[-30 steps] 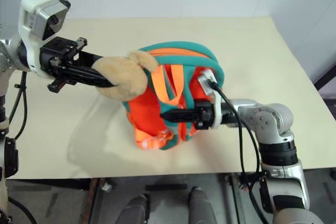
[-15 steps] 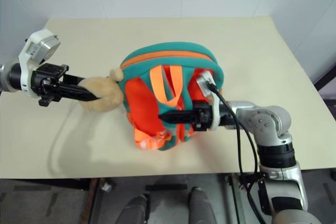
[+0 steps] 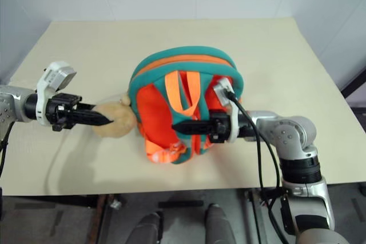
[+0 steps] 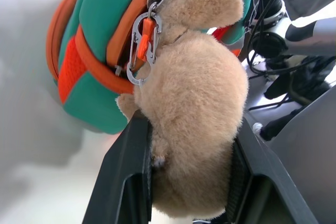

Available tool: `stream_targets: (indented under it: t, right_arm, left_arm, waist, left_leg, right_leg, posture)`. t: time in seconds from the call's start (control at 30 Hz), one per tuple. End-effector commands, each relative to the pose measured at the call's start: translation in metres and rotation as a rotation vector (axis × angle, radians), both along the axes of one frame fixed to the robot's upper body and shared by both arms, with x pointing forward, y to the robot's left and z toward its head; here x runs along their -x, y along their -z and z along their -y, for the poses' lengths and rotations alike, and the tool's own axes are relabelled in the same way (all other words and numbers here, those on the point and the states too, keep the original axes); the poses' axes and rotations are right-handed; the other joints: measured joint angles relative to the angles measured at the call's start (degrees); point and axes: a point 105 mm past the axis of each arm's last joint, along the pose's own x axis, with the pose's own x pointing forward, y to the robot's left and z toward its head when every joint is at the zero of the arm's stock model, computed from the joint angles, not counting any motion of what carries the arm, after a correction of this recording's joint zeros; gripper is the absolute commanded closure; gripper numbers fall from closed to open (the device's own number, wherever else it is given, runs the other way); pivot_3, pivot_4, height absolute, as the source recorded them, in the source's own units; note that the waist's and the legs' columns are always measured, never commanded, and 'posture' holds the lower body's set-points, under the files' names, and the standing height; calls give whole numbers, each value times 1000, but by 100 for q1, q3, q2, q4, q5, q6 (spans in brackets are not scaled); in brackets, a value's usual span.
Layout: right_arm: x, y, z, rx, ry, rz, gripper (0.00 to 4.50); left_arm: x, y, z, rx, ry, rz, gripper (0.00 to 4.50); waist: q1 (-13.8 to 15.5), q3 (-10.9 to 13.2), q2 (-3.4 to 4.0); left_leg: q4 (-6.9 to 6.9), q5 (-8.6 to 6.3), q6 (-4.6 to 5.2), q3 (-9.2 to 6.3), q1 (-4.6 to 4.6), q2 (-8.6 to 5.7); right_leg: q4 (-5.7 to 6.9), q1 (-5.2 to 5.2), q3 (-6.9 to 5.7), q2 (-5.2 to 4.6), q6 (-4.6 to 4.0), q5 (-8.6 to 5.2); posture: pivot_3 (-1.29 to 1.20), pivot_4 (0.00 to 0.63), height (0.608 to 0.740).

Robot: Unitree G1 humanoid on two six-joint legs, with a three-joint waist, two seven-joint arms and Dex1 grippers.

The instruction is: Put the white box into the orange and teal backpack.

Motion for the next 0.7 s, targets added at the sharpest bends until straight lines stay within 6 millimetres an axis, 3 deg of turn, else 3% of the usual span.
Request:
stream_targets:
  t: [0.03, 0.2, 0.33, 0.53, 0.6, 0.7]
  right_arm:
    - [5, -10, 1, -41, -7, 38, 4408]
    - [6, -9, 1, -39, -3, 33, 4408]
    - [6, -9, 0, -38, -2, 32, 4408]
    - [6, -9, 0, -37, -5, 31, 4408]
    - [5, -9, 0, -37, -5, 31, 4408]
    - [5, -10, 1, -38, -6, 31, 4408]
  left_arm:
    - [4, 14, -14, -22, -54, -71, 3245]
    - [7, 41, -17, -20, -82, -161, 3245]
    - [3, 49, -13, 14, -101, -166, 3245]
    - [-14, 35, 2, 108, -116, 35, 3245]
    - [-17, 18, 7, 151, -125, 111, 3245]
    - [-22, 2, 8, 138, -166, 266, 2333]
  waist:
    - [-3, 0, 0]
    - [4, 0, 0]
    - [18, -1, -1]
    - [41, -1, -2]
    - [49, -2, -3]
    - [66, -2, -3]
  left_leg:
    - [0, 0, 0, -1, 0, 0]
    - [-3, 0, 0, 1, 5, 1]
    - [-2, 0, 0, 1, 6, 1]
    - [-2, 0, 0, 1, 7, 1]
    - [-1, 1, 0, 0, 7, 0]
    - [-1, 1, 0, 0, 6, 0]
  right_leg:
    - [0, 0, 0, 0, 0, 0]
    - [2, 0, 1, 0, -4, -2]
    - [3, 2, 1, 0, -4, -2]
    - [4, 2, 1, -2, -4, -2]
    - [3, 2, 1, -2, -3, -1]
    - [3, 2, 1, -3, -2, -1]
  posture:
    - [0, 150, 740]
    - [0, 150, 740]
    - [0, 150, 740]
    - [0, 150, 740]
    - [0, 150, 740]
    - [0, 150, 740]
